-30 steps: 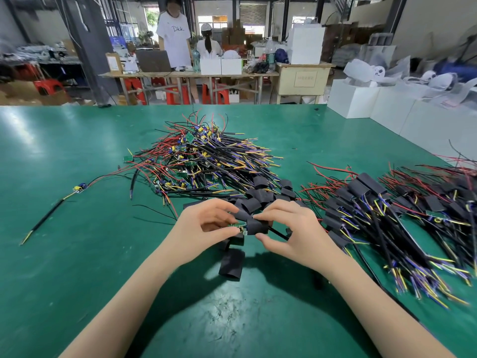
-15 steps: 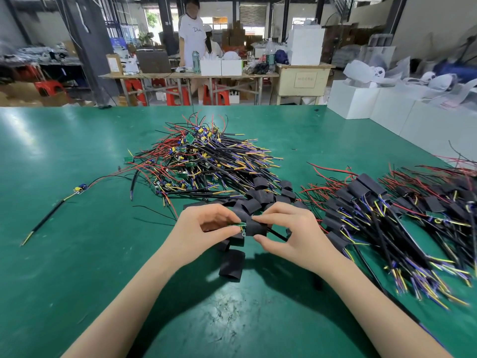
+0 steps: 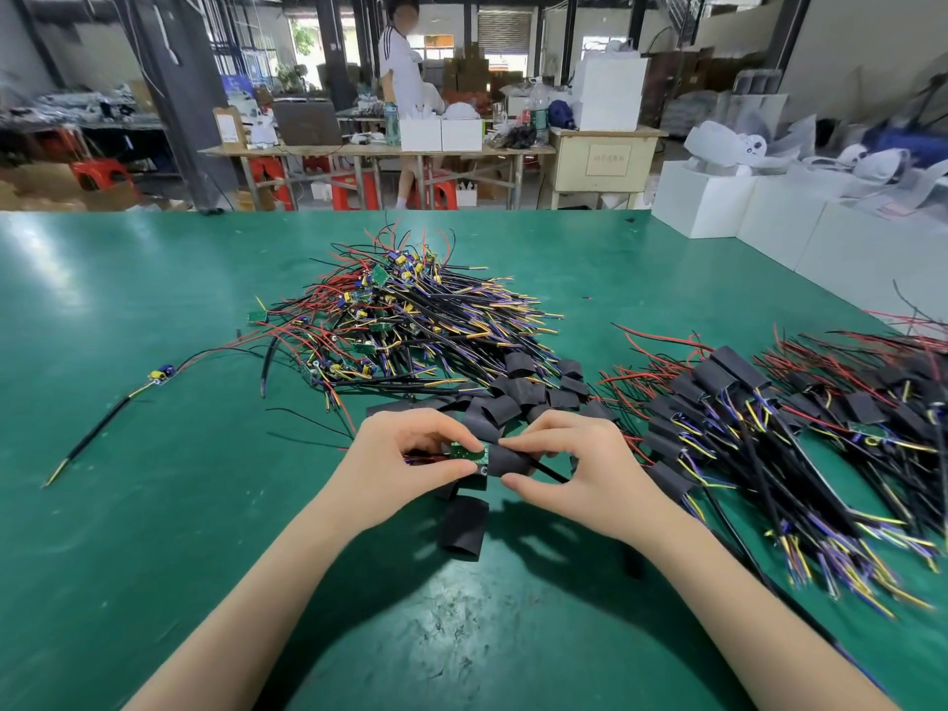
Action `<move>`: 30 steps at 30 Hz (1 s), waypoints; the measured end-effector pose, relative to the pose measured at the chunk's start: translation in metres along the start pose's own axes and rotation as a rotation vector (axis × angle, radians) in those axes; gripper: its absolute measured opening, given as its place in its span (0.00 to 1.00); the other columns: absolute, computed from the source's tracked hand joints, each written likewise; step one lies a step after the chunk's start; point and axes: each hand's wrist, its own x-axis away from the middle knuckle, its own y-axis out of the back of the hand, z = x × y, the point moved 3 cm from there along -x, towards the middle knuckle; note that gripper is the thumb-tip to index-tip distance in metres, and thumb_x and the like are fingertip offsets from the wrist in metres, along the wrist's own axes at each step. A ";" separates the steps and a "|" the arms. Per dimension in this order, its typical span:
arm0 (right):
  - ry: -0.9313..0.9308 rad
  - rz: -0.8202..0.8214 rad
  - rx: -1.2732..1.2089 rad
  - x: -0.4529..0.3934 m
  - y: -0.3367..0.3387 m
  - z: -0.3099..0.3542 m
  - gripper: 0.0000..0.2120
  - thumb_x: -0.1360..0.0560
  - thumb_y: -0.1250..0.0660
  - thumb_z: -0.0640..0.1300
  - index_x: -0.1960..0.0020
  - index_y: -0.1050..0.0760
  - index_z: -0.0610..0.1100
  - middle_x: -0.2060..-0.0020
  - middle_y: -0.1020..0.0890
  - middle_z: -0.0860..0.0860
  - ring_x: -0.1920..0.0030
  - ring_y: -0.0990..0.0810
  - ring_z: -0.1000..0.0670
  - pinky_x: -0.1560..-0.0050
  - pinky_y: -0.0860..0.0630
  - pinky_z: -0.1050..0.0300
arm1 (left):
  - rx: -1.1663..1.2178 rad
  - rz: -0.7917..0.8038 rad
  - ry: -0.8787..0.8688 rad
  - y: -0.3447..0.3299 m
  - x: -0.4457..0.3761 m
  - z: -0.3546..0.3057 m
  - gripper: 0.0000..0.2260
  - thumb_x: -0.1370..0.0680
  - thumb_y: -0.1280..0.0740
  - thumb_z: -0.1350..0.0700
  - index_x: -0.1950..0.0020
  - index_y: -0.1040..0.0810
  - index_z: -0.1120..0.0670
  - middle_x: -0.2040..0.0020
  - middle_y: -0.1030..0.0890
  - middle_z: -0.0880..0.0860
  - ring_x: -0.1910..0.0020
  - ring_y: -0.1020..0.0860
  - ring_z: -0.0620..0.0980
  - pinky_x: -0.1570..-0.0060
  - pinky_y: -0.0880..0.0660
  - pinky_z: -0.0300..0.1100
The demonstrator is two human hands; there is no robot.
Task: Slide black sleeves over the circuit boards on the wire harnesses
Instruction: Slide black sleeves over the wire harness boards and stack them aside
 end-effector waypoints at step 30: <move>-0.187 -0.050 -0.144 0.000 -0.003 -0.005 0.15 0.36 0.20 0.46 0.51 0.16 0.52 0.60 0.17 0.54 0.59 0.22 0.55 0.56 0.27 0.62 | 0.037 -0.007 0.021 -0.003 0.000 -0.001 0.05 0.28 0.24 0.60 0.54 0.16 0.53 0.58 0.15 0.51 0.60 0.17 0.51 0.55 0.21 0.41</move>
